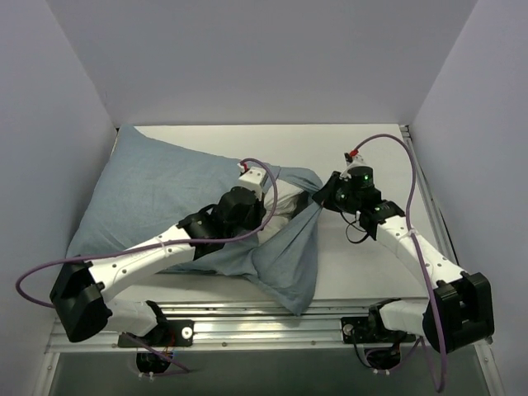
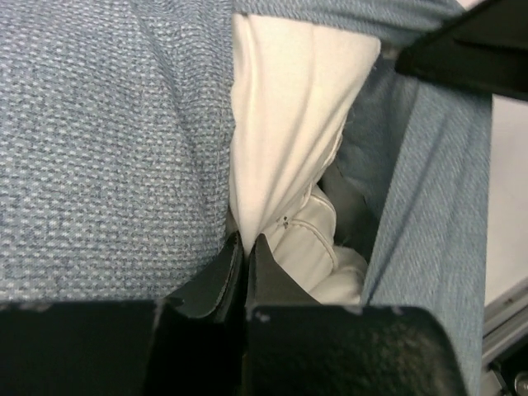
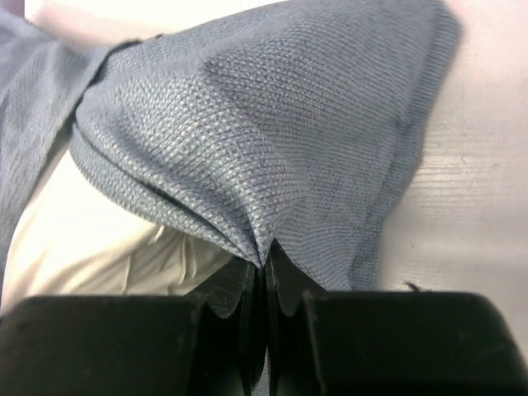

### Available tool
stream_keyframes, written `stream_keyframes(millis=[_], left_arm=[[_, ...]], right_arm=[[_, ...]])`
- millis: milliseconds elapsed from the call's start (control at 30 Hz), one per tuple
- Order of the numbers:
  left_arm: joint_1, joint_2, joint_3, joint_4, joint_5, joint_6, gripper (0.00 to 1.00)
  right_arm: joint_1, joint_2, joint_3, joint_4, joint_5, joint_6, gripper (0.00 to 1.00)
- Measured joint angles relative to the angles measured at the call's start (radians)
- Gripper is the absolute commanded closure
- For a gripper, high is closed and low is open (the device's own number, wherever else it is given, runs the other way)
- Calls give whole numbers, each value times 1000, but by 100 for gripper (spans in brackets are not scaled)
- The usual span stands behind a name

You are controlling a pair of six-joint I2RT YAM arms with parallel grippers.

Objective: Remove the pillowcase from the pillow

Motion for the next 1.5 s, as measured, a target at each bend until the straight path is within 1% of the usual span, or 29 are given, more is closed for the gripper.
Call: stream_keyframes(millis=[167, 333, 467, 600, 800, 933, 1033, 1133, 1300, 1400, 1500], left_arm=[[0, -110, -84, 32, 52, 39, 98], [2, -140, -118, 53, 81, 74, 98], [4, -176, -149, 79, 103, 89, 98], [5, -220, -172, 88, 150, 137, 98], [10, -226, -181, 86, 246, 197, 98], [10, -220, -192, 106, 271, 195, 98], [10, -220, -203, 130, 272, 183, 98], [10, -224, -204, 132, 253, 160, 98], [22, -196, -142, 99, 175, 111, 98], [60, -109, -62, 102, 172, 100, 98], [93, 2, 23, 111, 185, 120, 98]], right_arm=[[-10, 68, 106, -65, -1, 7, 100], [-10, 134, 208, -118, -4, 6, 100], [-11, 180, 232, -135, -9, 6, 100], [-16, 240, 233, -146, -42, 6, 100], [-64, 301, 249, -170, -89, 6, 100], [-83, 327, 332, -215, -95, 3, 100], [-89, 327, 359, -220, -97, -3, 100], [-90, 325, 338, -209, -102, -4, 100], [-86, 251, 143, -110, -104, 3, 100], [-55, 184, 64, -103, -67, 5, 98], [-7, 87, 44, -105, 8, -1, 97]])
